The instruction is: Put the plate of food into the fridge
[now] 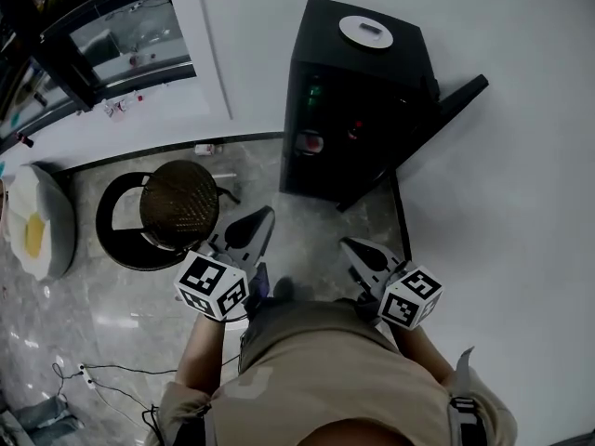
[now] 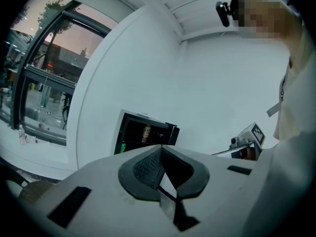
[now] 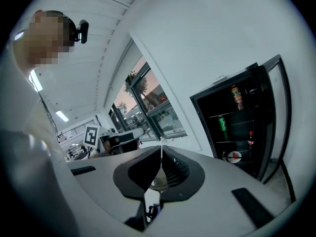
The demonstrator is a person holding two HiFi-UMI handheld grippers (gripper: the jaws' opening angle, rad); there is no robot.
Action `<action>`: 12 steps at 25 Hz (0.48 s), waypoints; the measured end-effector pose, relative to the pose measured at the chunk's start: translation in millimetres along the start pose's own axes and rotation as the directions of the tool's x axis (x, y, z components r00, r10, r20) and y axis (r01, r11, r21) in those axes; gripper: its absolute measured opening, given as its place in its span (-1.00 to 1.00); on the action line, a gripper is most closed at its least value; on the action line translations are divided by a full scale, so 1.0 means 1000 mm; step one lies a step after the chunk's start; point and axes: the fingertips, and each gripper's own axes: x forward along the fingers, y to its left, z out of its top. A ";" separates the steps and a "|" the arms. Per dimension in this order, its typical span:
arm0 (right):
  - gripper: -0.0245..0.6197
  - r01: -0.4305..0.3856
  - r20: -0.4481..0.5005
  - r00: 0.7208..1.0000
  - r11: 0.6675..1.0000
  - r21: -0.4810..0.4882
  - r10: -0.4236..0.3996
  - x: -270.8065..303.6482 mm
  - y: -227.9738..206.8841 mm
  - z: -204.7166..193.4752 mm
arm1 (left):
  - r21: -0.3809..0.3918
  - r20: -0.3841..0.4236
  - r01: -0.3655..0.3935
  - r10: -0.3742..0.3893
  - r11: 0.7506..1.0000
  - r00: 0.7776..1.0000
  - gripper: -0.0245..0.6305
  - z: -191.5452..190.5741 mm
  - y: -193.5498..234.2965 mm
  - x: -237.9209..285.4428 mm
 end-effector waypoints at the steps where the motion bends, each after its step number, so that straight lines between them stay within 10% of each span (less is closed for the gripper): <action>1: -0.85 0.002 -0.005 1.000 1.000 0.000 -0.002 0.005 0.000 0.001 | 0.000 -0.001 -0.001 0.001 1.000 1.000 -0.89 0.001 0.006 0.000; 12: -0.85 0.019 -0.066 0.998 0.998 0.053 -0.015 0.043 -0.014 0.001 | -0.010 0.023 -0.010 0.010 1.000 1.000 -0.89 0.009 0.041 0.002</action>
